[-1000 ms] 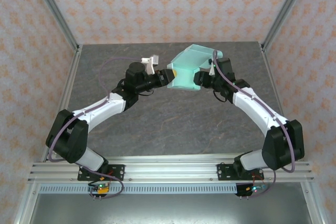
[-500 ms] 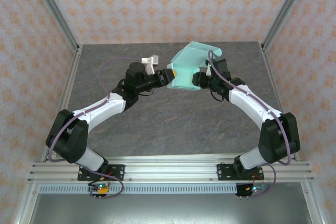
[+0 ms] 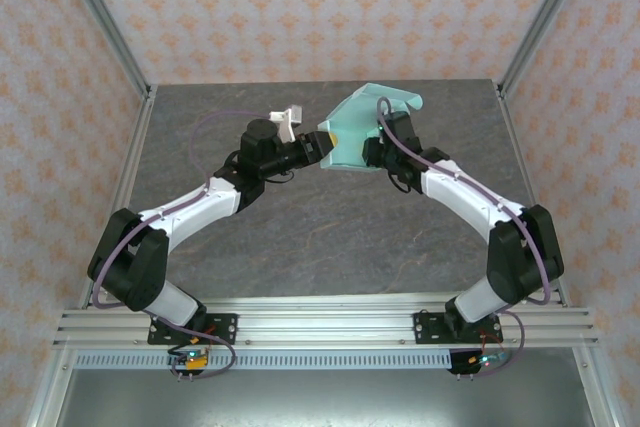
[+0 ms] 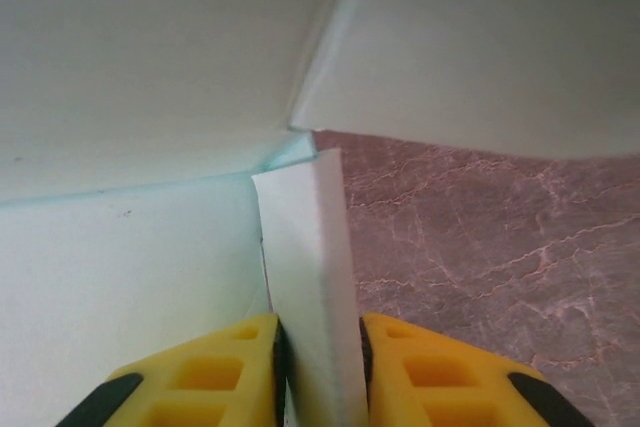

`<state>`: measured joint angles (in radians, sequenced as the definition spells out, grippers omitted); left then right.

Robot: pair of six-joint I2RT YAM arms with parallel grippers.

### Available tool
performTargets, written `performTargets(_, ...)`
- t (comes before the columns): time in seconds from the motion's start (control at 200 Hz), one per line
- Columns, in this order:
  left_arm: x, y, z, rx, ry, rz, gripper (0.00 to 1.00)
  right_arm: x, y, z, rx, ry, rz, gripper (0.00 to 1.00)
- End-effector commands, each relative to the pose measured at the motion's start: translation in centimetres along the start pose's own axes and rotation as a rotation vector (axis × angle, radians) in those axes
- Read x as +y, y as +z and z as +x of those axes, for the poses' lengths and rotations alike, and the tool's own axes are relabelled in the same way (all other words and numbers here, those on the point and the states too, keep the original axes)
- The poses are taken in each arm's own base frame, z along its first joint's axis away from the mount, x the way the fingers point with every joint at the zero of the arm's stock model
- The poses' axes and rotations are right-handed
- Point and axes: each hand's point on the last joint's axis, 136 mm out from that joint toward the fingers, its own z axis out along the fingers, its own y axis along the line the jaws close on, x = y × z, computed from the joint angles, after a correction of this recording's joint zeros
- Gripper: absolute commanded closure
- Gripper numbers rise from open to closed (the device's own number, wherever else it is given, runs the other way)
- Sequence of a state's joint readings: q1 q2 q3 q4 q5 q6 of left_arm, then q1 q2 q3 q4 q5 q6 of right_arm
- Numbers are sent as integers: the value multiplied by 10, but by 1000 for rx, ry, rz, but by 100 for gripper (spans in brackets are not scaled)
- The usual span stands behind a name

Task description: Fold the paper box

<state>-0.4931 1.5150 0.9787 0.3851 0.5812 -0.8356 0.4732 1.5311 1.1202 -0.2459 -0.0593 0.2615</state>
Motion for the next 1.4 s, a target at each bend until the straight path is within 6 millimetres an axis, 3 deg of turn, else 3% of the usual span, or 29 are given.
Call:
performTargets(0.0, -50, -11, -12, -40, 23, 144, 67, -49, 4, -8, -78, 9, 271, 75)
performTargets(0.14, -39, -10, -14, -59, -18, 99, 67, -48, -3, -10, -100, 32, 263, 69)
performTargets(0.305, -21, -4, -14, -78, -64, 41, 67, -22, -37, -26, -153, 146, 78, 45)
performTargets(0.42, 3, -2, -20, -124, -142, -46, 67, -13, -66, -35, -187, 357, -63, 32)
performTargets(0.581, 34, 3, -28, -200, -381, -69, 67, -26, -85, -25, -218, 804, -183, 23)
performTargets(0.716, 29, 12, -32, -204, -519, 23, 66, -11, -75, -20, -215, 1122, -426, 18)
performTargets(0.796, 23, 15, -31, -185, -536, 45, 66, 4, -77, -35, -218, 1207, -584, 14)
performTargets(0.871, 20, 13, -30, -180, -538, 50, 66, 14, -68, -41, -192, 1259, -651, 13)
performTargets(0.906, 19, 12, -29, -181, -537, 49, 66, 16, -66, -45, -186, 1283, -675, 11)
performTargets(0.936, 18, 11, -29, -182, -536, 50, 66, 18, -63, -46, -184, 1305, -688, 0)
performTargets(1.186, 20, 5, -24, -181, -561, 75, 65, 18, -42, -69, -185, 1374, -742, 3)
performTargets(1.396, 10, 3, -27, -171, -550, 100, 65, 15, -24, -67, -148, 1409, -714, 13)
